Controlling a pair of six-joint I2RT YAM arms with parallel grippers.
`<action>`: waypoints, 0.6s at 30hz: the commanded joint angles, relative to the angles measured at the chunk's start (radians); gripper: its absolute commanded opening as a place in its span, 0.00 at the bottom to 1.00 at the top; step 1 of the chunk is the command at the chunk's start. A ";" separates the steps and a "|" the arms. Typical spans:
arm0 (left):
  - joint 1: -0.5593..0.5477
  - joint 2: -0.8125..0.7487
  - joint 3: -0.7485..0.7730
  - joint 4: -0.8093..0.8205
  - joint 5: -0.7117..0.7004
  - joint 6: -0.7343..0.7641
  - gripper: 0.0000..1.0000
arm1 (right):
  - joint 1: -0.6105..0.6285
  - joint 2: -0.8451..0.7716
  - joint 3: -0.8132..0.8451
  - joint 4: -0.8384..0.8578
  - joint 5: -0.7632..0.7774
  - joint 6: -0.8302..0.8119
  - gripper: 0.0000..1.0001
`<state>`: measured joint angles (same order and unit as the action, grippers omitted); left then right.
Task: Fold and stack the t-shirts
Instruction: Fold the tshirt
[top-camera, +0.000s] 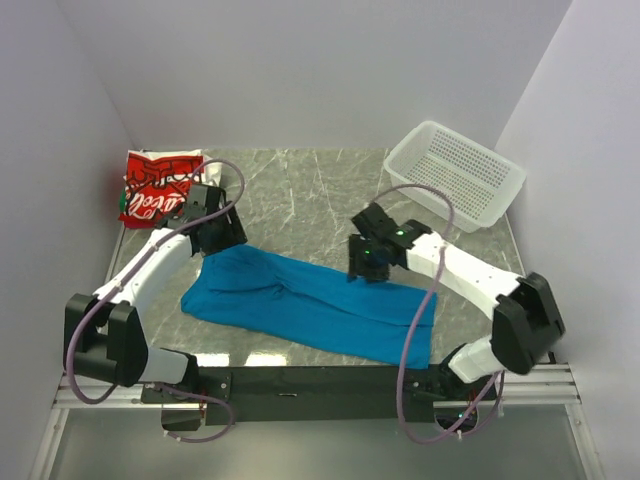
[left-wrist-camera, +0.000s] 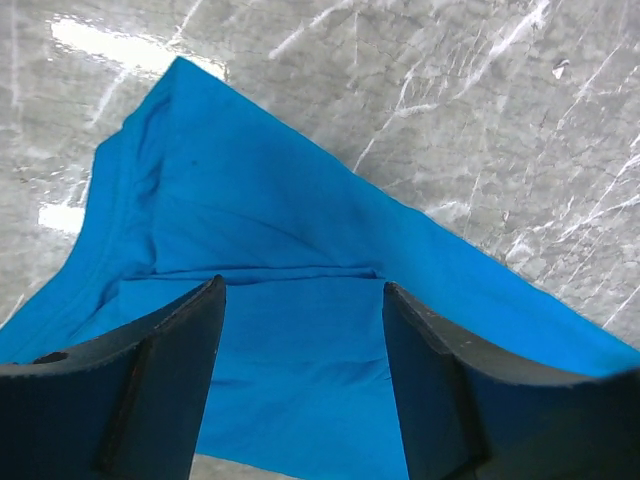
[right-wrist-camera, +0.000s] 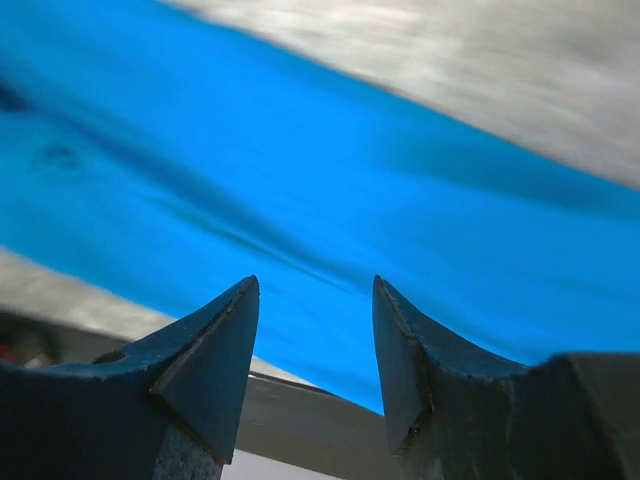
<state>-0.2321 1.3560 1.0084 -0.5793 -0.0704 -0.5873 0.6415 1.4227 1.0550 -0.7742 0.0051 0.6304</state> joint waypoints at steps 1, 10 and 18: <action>0.000 0.037 0.012 0.039 0.043 0.006 0.71 | 0.063 0.091 0.088 0.194 -0.134 0.000 0.56; 0.017 0.229 0.073 0.045 0.090 0.004 0.72 | 0.220 0.438 0.431 0.377 -0.205 -0.021 0.56; 0.063 0.318 0.064 0.045 0.110 -0.002 0.73 | 0.264 0.597 0.528 0.440 -0.180 -0.023 0.55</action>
<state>-0.1818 1.6588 1.0512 -0.5545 0.0147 -0.5880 0.8955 1.9823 1.5417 -0.3771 -0.1848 0.6231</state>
